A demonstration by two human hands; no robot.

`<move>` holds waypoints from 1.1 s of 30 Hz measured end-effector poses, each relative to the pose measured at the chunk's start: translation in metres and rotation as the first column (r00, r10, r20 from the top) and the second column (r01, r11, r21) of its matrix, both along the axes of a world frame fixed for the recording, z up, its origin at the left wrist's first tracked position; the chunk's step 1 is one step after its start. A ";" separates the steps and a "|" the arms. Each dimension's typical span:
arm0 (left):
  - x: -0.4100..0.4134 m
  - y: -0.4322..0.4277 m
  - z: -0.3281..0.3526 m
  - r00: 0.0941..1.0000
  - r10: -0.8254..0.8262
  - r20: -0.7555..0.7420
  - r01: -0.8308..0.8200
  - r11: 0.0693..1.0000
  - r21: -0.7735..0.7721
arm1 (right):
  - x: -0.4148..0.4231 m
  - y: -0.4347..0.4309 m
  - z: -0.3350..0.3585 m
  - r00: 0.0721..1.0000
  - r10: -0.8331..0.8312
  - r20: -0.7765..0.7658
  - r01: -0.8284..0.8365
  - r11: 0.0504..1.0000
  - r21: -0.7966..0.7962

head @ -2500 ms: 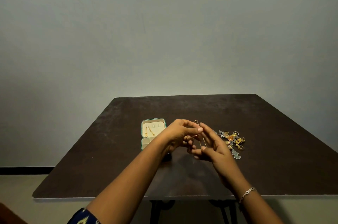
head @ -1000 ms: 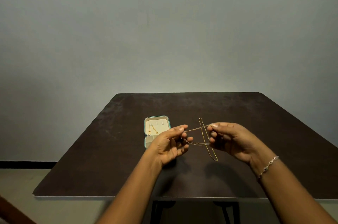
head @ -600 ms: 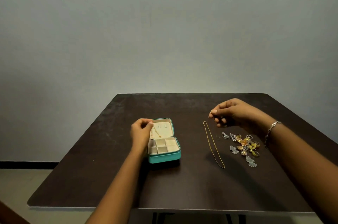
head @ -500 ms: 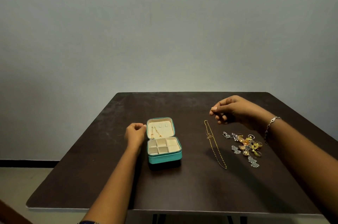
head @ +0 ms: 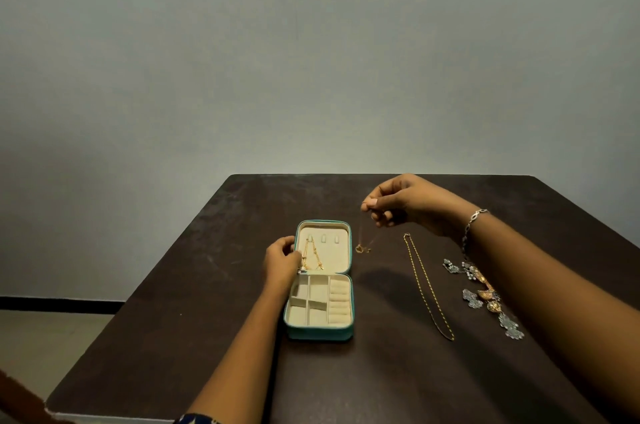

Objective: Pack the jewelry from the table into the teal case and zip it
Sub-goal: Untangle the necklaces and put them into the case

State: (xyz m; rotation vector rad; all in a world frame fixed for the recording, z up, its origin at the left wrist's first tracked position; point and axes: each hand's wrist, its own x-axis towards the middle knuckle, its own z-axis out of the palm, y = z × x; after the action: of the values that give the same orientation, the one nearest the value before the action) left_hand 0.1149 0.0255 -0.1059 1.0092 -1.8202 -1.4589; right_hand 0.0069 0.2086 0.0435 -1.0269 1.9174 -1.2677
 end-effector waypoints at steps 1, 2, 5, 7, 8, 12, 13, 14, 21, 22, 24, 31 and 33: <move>0.002 0.005 0.001 0.997 -0.038 -0.062 0.039 0.999 0.010 | 0.001 -0.004 -0.001 1.000 0.017 -0.007 -0.017 1.000 0.002; 0.004 0.008 0.001 0.991 -0.067 -0.113 0.069 0.997 0.015 | 0.002 -0.008 -0.001 0.999 0.031 -0.016 -0.031 1.000 0.003; 0.009 0.012 -0.002 0.973 -0.104 -0.205 0.104 0.995 -0.013 | 0.005 -0.019 -0.004 0.997 0.062 -0.035 -0.062 0.998 0.011; 0.012 0.012 -0.005 0.967 -0.109 -0.230 0.102 0.994 -0.041 | 0.006 -0.027 -0.006 0.996 0.086 -0.035 -0.085 0.996 0.021; 0.012 0.012 -0.006 0.966 -0.108 -0.236 0.099 0.994 -0.051 | 0.007 -0.030 -0.008 0.995 0.095 -0.035 -0.094 0.995 0.028; 0.012 0.013 -0.010 0.964 -0.108 -0.245 0.097 0.994 -0.056 | 0.011 -0.042 -0.019 0.992 0.109 -0.067 -0.105 0.993 0.059; 0.012 0.013 -0.010 0.961 -0.115 -0.250 0.106 0.993 -0.050 | 0.012 -0.045 -0.021 0.991 0.114 -0.073 -0.109 0.992 0.067; 0.012 0.013 -0.011 0.959 -0.123 -0.254 0.115 0.992 -0.044 | 0.013 -0.048 -0.024 0.989 0.122 -0.081 -0.116 0.990 0.078; 0.012 0.010 -0.014 0.964 -0.102 -0.244 0.083 0.993 -0.087 | 0.015 -0.061 -0.038 0.980 0.167 -0.104 -0.152 0.978 0.143; 0.012 0.010 -0.014 0.965 -0.102 -0.242 0.082 0.992 -0.091 | 0.015 -0.061 -0.039 0.981 0.166 -0.097 -0.151 0.977 0.148; 0.013 0.011 -0.013 0.965 -0.105 -0.240 0.083 0.992 -0.100 | 0.014 -0.062 -0.040 0.982 0.159 -0.097 -0.144 0.978 0.149; 0.015 0.013 -0.011 0.956 -0.120 -0.270 0.096 0.990 -0.100 | 0.014 -0.071 -0.052 0.931 0.083 -0.355 -0.038 0.990 0.132; 0.015 0.014 -0.009 0.954 -0.119 -0.276 0.096 0.991 -0.096 | 0.012 -0.074 -0.058 0.838 0.060 -0.542 0.013 0.991 0.130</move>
State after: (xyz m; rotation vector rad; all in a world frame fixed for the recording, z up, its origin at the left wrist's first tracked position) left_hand 0.1296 0.0394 -0.1154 0.6334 -1.7326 -1.4938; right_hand 0.0191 0.1344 -0.0142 -1.4525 2.3587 -0.8704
